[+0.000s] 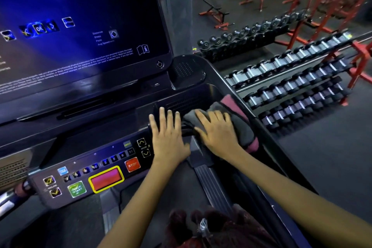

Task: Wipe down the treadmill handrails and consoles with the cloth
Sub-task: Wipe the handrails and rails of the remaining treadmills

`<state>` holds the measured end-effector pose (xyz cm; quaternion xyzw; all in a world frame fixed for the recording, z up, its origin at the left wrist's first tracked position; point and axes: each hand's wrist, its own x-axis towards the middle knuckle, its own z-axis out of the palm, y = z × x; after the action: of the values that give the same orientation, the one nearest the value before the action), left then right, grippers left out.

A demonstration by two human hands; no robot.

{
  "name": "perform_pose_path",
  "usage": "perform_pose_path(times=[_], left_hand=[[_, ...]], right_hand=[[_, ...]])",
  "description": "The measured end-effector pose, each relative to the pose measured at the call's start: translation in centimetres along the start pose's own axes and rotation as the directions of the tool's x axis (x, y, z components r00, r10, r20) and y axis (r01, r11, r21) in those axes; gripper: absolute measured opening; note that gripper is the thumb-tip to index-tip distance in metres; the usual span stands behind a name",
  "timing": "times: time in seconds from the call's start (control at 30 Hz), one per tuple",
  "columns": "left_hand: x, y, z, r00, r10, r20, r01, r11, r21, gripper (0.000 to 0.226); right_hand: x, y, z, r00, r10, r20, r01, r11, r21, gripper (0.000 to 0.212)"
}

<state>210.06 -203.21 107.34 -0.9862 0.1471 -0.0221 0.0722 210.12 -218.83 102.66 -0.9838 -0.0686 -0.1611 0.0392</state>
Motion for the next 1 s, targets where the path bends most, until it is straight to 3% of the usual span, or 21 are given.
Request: perform_pose_path(times=[0.1,0.23,0.4,0.53,0.63,0.77,0.9,1.0], left_hand=[[-0.1,1.5,0.9,0.998,0.035,0.042,-0.032,0.997,-0.073,0.089],[-0.5,1.2,2.8,0.998,0.07,-0.003,-0.07,0.998,-0.005,0.098],[-0.5,0.9,3.8,0.987,0.095,-0.13,-0.099,0.995,-0.024,0.09],[-0.6,0.7,4.1,0.98,0.106,-0.167,-0.115,0.992,-0.045,0.085],[-0.7,0.5,4.2,0.978,0.117,-0.172,-0.13,0.989,-0.067,0.083],[-0.5,0.2,4.8,0.973,0.155,-0.169,-0.166,0.985,-0.052,0.085],[-0.7,0.2,4.0,0.982,0.133,-0.134,-0.135,0.991,-0.01,0.072],[-0.8,0.3,3.8,0.984,0.149,-0.1,-0.148,0.989,0.013,0.076]], right_hand=[[-1.8,1.2,1.0,0.996,-0.003,-0.091,-0.002,0.999,-0.054,0.051],[0.8,-0.3,0.9,0.988,0.137,-0.065,-0.137,0.991,0.001,0.049],[4.5,0.1,-0.8,0.961,0.146,0.234,-0.164,0.984,0.064,0.041],[1.3,0.2,-0.1,0.994,0.109,0.017,-0.11,0.97,0.216,0.052],[-3.3,0.5,1.8,0.993,0.089,-0.074,-0.08,0.99,0.113,0.054],[-3.5,0.0,3.2,0.98,0.163,-0.116,-0.157,0.986,0.054,0.054],[-0.5,-1.2,1.7,0.955,0.283,-0.092,-0.272,0.955,0.12,0.053],[0.2,-1.3,0.9,0.95,0.295,-0.099,-0.279,0.95,0.143,0.051]])
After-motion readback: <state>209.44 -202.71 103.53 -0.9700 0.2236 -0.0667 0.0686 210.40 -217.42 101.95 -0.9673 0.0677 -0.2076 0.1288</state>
